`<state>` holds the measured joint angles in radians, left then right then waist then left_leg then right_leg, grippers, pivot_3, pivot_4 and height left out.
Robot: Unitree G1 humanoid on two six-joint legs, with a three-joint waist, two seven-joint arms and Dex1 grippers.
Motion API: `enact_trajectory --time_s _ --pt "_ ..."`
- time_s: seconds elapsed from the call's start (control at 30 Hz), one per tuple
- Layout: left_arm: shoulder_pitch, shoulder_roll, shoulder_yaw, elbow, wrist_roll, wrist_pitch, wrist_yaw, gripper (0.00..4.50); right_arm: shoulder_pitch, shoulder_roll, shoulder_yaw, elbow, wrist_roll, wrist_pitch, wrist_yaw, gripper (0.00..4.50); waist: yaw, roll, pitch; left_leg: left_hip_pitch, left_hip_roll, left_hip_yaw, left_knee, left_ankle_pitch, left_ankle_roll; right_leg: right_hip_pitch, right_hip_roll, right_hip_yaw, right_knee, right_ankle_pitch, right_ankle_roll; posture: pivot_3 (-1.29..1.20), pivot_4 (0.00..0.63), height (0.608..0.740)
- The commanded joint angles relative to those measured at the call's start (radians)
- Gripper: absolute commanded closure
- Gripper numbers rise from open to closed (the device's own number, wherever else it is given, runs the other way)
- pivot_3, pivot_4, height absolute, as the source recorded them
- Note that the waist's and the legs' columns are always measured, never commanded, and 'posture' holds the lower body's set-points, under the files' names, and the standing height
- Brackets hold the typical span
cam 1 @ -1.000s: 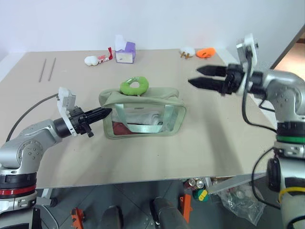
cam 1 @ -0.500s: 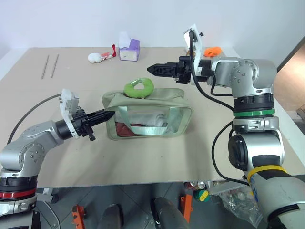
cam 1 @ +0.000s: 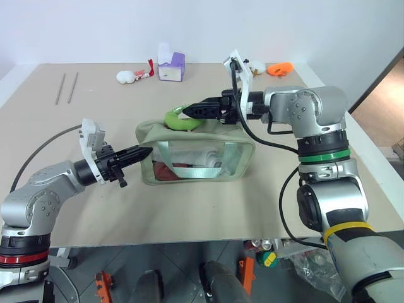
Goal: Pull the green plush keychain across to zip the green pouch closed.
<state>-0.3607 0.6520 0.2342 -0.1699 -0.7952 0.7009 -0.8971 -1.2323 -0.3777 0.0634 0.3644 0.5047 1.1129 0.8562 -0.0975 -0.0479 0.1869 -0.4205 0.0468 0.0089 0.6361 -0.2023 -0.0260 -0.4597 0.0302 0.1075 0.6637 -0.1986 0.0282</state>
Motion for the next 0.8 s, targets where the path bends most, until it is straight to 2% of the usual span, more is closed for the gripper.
enact_trajectory --time_s 0.03,0.37,0.8 --pt "0.012 -0.002 -0.004 -0.026 -0.004 0.006 0.007 4.50 -0.010 0.002 -0.007 -0.038 0.000 -0.034 0.009 0.97 0.000 0.000 0.000 0.000 0.000 0.000 0.000 0.000 0.000 0.000 0.000 0.000 0.000 0.000 0.000 0.00 0.150 0.740" --pt "0.012 -0.008 -0.010 -0.026 -0.007 0.006 0.013 4.50 0.005 -0.017 -0.007 -0.057 -0.004 -0.063 0.027 4.45 0.000 0.000 0.000 0.000 0.000 0.000 0.000 0.000 0.000 0.000 0.000 0.000 0.000 0.000 0.000 0.00 0.150 0.740" --pt "-0.007 -0.018 -0.026 -0.010 0.005 -0.005 0.005 4.50 0.086 -0.130 -0.062 -0.134 0.006 -0.052 0.013 4.45 0.003 0.000 0.000 0.000 0.000 -0.001 0.001 0.000 0.000 0.001 0.000 -0.001 0.000 0.000 0.000 0.00 0.150 0.740"
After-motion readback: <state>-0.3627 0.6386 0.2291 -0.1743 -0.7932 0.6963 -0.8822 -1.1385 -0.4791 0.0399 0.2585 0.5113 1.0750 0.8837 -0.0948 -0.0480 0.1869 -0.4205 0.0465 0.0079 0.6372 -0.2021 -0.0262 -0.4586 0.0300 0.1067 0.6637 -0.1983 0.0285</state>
